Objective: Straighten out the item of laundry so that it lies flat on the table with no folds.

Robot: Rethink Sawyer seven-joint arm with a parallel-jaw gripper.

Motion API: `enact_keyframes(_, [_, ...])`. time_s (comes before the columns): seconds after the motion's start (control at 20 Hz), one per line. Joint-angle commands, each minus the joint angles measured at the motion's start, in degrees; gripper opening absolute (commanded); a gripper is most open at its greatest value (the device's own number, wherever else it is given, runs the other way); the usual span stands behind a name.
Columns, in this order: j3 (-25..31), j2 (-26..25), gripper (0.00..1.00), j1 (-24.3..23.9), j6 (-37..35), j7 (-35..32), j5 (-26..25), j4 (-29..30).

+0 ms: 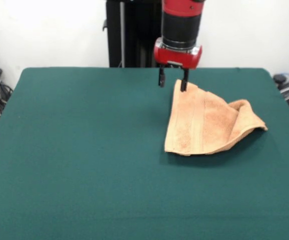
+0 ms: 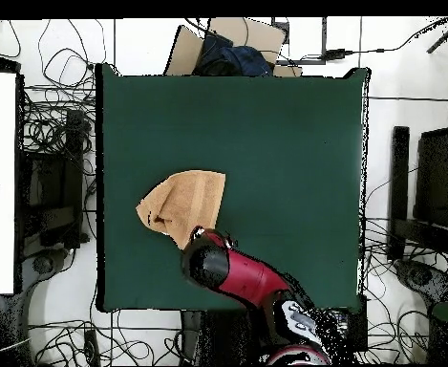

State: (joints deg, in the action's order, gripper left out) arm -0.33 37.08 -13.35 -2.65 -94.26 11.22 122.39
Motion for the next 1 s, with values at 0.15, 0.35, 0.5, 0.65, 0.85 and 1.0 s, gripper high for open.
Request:
enact_keyframes(0.15, [5.0, -4.9, 1.00, -2.1, -2.6, -5.9, -1.6, -6.9])
enact_keyframes(0.35, [4.9, -5.4, 1.00, -1.9, -1.5, -6.3, -1.9, -7.3])
enact_keyframes(0.5, [4.9, -5.9, 1.00, -1.9, -1.2, -6.5, -2.0, -7.7])
enact_keyframes(0.65, [4.9, -5.9, 1.00, -1.7, -0.4, -7.0, -2.1, -7.4])
enact_keyframes(0.85, [5.6, -6.6, 1.00, -2.6, 1.7, -8.0, -2.4, -6.5])
enact_keyframes(1.0, [6.4, -6.6, 1.00, -3.8, 2.8, -8.7, -3.0, -5.1])
